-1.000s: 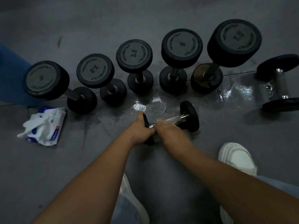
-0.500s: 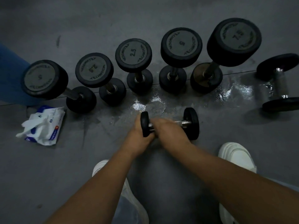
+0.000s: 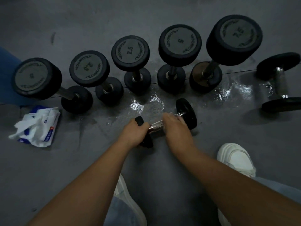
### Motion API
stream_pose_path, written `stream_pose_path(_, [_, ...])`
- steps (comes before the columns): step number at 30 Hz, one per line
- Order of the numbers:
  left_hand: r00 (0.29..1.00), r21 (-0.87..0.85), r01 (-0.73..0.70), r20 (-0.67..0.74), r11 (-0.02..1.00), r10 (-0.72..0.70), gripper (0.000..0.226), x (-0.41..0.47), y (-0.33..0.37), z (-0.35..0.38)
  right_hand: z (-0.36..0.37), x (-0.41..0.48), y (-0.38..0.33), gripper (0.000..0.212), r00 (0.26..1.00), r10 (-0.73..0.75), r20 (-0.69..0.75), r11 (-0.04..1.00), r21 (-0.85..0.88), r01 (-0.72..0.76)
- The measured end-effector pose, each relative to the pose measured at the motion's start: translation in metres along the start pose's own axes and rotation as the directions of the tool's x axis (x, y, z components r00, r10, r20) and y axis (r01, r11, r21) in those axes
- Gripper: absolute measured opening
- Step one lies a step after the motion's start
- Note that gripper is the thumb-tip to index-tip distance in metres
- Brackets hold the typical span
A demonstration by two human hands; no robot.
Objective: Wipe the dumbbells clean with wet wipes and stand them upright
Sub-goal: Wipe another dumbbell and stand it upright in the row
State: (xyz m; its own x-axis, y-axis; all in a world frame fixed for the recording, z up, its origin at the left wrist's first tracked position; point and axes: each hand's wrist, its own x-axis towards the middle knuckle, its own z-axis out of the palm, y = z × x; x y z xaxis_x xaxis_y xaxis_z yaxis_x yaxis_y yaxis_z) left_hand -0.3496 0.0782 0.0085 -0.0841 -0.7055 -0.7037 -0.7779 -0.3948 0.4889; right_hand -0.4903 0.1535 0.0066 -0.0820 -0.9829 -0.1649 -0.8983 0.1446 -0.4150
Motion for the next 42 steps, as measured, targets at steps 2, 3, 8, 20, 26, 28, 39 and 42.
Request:
stream_pose_path(2, [0.998, -0.018, -0.007, -0.057, 1.000, 0.006, 0.058, -0.005, 0.004, -0.003, 0.006, 0.003, -0.002, 0.052, 0.998, -0.058, 0.039, 0.998, -0.021, 0.059])
stream_pose_path(3, [0.997, -0.020, -0.027, -0.072, 0.999, 0.026, 0.053, -0.007, 0.003, -0.003, 0.007, 0.003, -0.002, 0.053, 0.990, -0.124, 0.061, 0.992, -0.033, 0.126])
stream_pose_path(8, [0.995, -0.164, -0.093, 0.011, 0.982, 0.096, 0.069, -0.011, -0.014, -0.001, 0.003, 0.003, 0.003, 0.048, 0.999, -0.041, 0.035, 0.997, -0.060, 0.043])
stream_pose_path(20, [0.998, 0.003, -0.065, -0.022, 0.998, 0.065, 0.036, -0.002, 0.005, -0.006, -0.009, 0.012, 0.012, 0.031, 1.000, 0.007, -0.019, 0.982, 0.190, -0.004])
stream_pose_path(26, [0.992, -0.073, 0.041, 0.122, 0.996, -0.031, 0.038, -0.004, 0.002, -0.013, 0.009, 0.010, 0.009, 0.011, 0.997, 0.042, -0.059, 0.999, -0.015, -0.043])
stream_pose_path(28, [1.000, -0.053, 0.005, 0.027, 0.999, -0.003, 0.046, -0.004, -0.002, -0.009, 0.019, 0.004, -0.005, 0.034, 1.000, 0.020, -0.007, 0.996, -0.089, -0.020])
stream_pose_path(39, [0.982, -0.389, -0.116, 0.094, 0.914, 0.165, 0.119, -0.016, -0.034, 0.018, 0.007, 0.001, 0.002, 0.027, 0.990, -0.084, 0.109, 0.963, 0.266, 0.052])
stream_pose_path(42, [0.982, -0.473, -0.178, -0.029, 0.863, 0.186, 0.097, -0.021, -0.017, 0.019, -0.008, 0.005, 0.007, 0.034, 0.995, 0.020, -0.095, 0.918, 0.397, 0.019])
